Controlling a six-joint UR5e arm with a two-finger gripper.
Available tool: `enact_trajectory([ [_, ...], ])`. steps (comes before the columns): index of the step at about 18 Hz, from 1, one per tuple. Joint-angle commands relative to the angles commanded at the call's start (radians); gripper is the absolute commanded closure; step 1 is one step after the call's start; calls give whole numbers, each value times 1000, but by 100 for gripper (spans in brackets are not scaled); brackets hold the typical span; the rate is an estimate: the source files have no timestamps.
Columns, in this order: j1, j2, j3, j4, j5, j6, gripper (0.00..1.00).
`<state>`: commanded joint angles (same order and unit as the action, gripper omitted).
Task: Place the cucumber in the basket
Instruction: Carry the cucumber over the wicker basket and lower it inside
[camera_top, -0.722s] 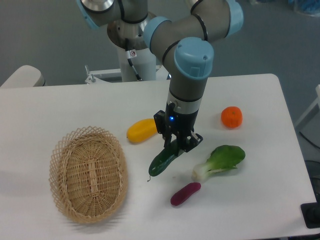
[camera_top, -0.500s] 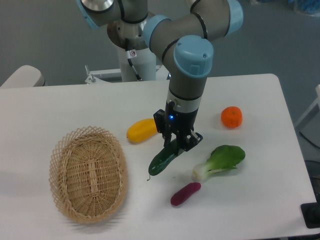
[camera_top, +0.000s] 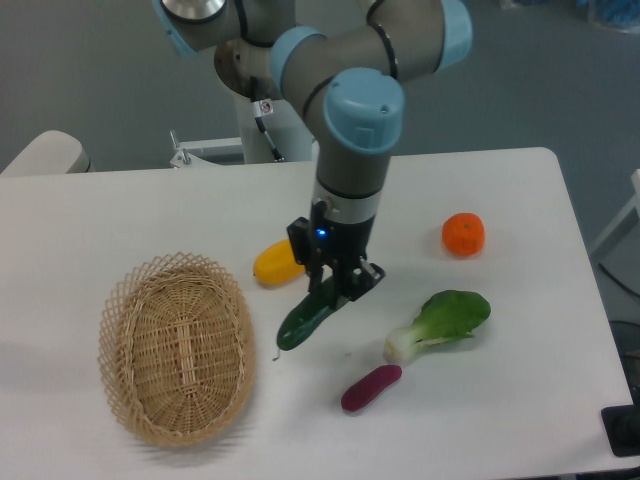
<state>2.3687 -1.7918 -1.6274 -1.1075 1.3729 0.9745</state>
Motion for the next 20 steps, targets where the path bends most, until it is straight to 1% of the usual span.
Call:
enact_trajectory([
  [3,-67,23,-51,5,6,-121,73],
  [6,-135,20,-75,5,8,-342,74],
  [9,-199,-21,-84,6,18,-500,74],
  [11,-224,-53,-78,11,15,-609,74],
  [13,-256,-101,-62,24,18,-695,74],
  [15,-279,-130,-48,28,18,-709,73],
  [17,-286,-144,-48,35,20,-709,74],
  [20,-295,-172,-46,60,23,-705,73],
])
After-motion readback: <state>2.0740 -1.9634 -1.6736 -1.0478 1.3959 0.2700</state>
